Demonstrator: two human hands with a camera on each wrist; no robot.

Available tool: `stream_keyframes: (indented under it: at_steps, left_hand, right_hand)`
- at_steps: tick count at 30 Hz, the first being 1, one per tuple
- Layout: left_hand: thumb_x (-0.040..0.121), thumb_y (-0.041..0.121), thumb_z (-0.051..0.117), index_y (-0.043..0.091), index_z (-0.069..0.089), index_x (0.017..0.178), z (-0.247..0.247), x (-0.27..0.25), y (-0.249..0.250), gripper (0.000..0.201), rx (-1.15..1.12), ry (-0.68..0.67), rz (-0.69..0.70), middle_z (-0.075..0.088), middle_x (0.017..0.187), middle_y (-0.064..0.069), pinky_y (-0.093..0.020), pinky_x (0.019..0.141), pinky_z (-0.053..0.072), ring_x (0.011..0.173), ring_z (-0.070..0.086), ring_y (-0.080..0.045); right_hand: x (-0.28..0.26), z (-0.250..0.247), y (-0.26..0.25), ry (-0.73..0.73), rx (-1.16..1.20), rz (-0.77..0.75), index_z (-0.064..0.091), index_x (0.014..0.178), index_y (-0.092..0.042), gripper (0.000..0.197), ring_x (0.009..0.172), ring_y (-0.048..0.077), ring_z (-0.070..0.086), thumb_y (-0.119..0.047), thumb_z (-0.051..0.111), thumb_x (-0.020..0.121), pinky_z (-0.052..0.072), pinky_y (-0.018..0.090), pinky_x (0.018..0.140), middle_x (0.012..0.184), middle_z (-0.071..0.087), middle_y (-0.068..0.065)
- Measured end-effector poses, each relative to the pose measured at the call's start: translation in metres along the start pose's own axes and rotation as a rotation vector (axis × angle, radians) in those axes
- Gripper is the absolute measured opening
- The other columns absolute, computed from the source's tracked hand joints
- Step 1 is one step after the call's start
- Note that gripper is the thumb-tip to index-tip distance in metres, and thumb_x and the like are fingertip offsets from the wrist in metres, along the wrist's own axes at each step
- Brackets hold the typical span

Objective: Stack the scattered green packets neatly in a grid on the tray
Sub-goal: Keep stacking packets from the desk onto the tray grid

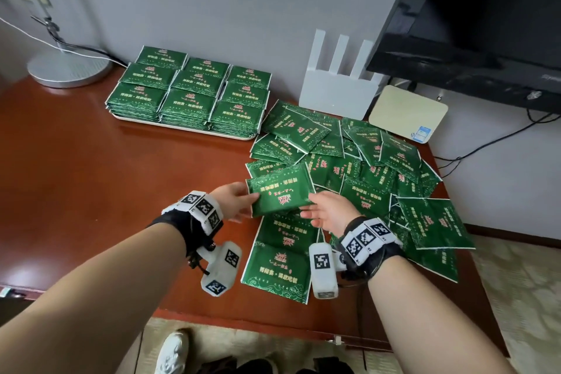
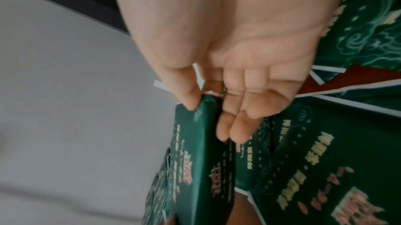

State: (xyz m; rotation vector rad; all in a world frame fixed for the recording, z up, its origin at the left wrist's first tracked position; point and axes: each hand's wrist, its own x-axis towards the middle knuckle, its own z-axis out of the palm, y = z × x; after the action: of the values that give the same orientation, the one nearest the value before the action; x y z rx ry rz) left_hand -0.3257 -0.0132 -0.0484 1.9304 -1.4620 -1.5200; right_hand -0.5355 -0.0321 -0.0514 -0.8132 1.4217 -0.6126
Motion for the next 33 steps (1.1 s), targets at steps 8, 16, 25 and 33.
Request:
stream_keyframes:
  at_steps: [8,16,25,33]
  left_hand:
    - [0.09,0.019,0.055,0.007,0.052,0.105,-0.025,0.022,0.0,0.019,0.023,0.053,-0.03,0.061,0.104,-0.008,-0.025,0.067,0.057,0.081,0.064,-0.017]
    - [0.086,0.007,0.059,0.02,0.043,0.109,-0.044,0.044,-0.014,0.031,0.099,0.087,0.055,0.057,0.102,-0.009,-0.029,0.061,0.057,0.075,0.06,-0.02]
    - [0.093,0.003,0.046,0.018,0.064,0.096,-0.055,0.051,-0.022,0.023,0.207,-0.014,0.232,0.05,0.125,-0.012,-0.009,0.044,0.047,0.065,0.057,-0.01]
    - [0.09,0.023,0.057,0.023,0.043,0.137,-0.067,0.04,-0.019,0.049,0.684,-0.211,0.353,-0.006,0.156,0.005,-0.033,0.113,0.021,0.142,0.015,-0.018]
  right_hand:
    - [-0.004,0.004,0.013,0.143,-0.472,-0.062,0.038,0.131,-0.014,0.042,0.079,0.015,0.062,-0.022,0.052,0.092,0.05,0.026,0.065,0.098,0.063,0.003]
    - [-0.02,0.01,0.04,0.293,-0.932,0.184,0.036,0.128,-0.014,0.059,0.101,0.021,0.056,-0.022,0.07,0.081,0.044,0.026,0.076,0.12,0.053,0.006]
    - [-0.019,0.035,0.054,0.473,-0.884,0.3,0.034,0.121,-0.013,0.052,0.101,0.029,0.061,-0.029,0.066,0.083,0.052,0.039,0.087,0.114,0.059,0.01]
    - [-0.028,0.057,0.06,0.506,-0.826,0.332,0.03,0.125,-0.014,0.071,0.103,0.03,0.059,-0.025,0.077,0.073,0.051,0.039,0.087,0.111,0.059,0.011]
